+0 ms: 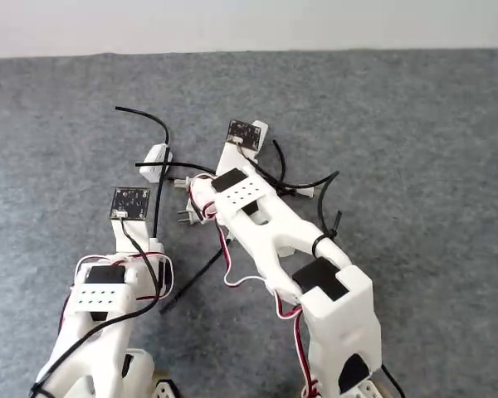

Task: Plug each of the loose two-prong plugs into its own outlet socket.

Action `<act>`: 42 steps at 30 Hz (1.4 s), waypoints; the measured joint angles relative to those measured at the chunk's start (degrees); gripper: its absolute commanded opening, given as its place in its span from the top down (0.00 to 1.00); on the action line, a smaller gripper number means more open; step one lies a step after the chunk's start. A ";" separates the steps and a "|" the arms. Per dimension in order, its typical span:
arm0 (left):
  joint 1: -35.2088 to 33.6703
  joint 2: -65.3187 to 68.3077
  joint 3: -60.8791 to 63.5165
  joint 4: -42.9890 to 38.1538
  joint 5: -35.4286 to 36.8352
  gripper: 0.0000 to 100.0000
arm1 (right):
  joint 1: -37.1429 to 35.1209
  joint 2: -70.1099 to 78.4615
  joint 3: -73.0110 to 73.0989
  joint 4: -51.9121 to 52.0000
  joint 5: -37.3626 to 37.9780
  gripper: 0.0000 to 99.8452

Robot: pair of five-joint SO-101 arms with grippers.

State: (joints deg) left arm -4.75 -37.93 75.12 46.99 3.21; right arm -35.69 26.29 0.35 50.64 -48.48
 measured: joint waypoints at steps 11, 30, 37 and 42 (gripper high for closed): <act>0.00 0.00 0.00 0.00 0.00 0.98 | 1.23 0.00 -5.89 9.85 2.20 0.76; 0.00 0.00 0.00 0.00 0.00 0.98 | 5.80 6.07 -10.20 14.24 3.25 0.76; 0.00 0.00 0.00 0.00 0.00 0.98 | 6.24 6.68 -11.60 13.98 3.25 0.76; 0.00 0.00 0.00 0.00 0.00 0.98 | 7.03 6.68 -11.60 13.80 3.16 0.77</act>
State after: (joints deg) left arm -4.75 -37.93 75.12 46.99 3.21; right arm -28.66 32.97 -11.25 64.44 -45.32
